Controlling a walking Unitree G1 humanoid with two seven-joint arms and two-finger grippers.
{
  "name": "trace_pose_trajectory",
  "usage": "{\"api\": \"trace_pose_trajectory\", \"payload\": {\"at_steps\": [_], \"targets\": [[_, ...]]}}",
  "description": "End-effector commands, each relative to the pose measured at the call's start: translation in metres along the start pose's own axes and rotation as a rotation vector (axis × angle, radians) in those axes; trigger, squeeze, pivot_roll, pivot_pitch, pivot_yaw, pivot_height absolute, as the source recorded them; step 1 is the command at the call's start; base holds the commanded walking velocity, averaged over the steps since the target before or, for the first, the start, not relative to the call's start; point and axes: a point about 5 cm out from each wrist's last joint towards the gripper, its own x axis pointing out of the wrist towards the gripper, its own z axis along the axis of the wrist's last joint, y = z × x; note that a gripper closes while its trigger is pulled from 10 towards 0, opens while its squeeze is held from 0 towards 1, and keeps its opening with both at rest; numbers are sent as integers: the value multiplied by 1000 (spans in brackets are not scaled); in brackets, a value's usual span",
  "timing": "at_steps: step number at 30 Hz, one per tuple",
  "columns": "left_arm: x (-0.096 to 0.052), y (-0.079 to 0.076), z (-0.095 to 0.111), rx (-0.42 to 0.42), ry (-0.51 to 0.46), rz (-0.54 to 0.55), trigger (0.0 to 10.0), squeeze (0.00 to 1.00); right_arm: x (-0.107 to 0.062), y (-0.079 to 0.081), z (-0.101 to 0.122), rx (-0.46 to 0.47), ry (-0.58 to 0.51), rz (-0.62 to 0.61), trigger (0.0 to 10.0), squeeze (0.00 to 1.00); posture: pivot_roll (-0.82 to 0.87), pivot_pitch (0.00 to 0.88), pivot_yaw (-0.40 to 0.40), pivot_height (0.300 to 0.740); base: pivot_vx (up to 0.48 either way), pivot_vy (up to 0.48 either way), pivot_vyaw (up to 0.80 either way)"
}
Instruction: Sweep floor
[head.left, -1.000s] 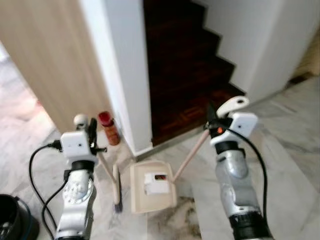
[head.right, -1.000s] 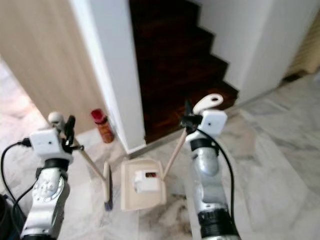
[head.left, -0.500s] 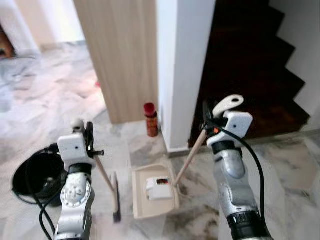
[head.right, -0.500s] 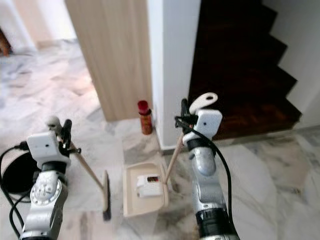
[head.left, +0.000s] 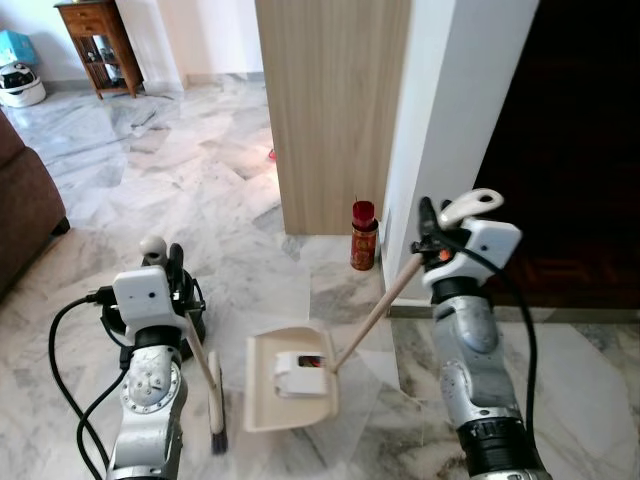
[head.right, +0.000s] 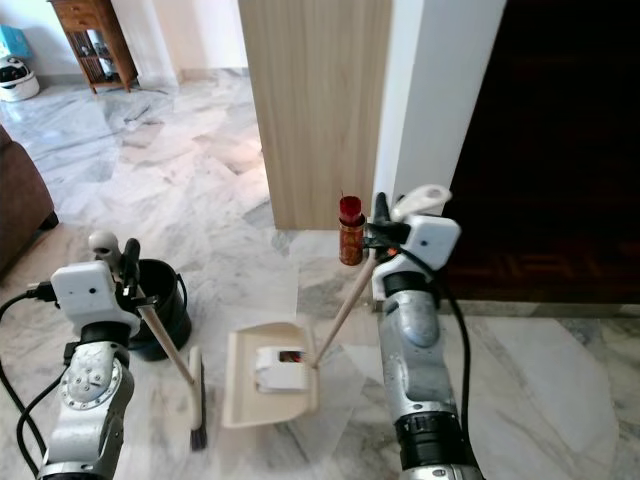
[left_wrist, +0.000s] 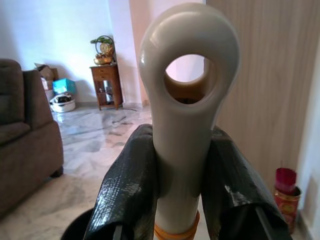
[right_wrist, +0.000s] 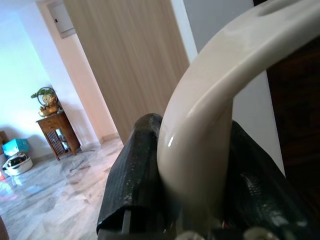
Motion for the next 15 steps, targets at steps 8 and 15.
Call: {"api": "trace_pose_trajectory", "payload": {"at_steps": [8,15], "targets": [[4,3,12,1,-53,6,10000,0,5,6,6,46,-18,15,10000,0,106,0,50,740,0,267,0],[3,2,10,-8,-49,-8,10000,0,6,5,6,59,-13,14,10000,0,102,0,50,740,0,411,0]]}}
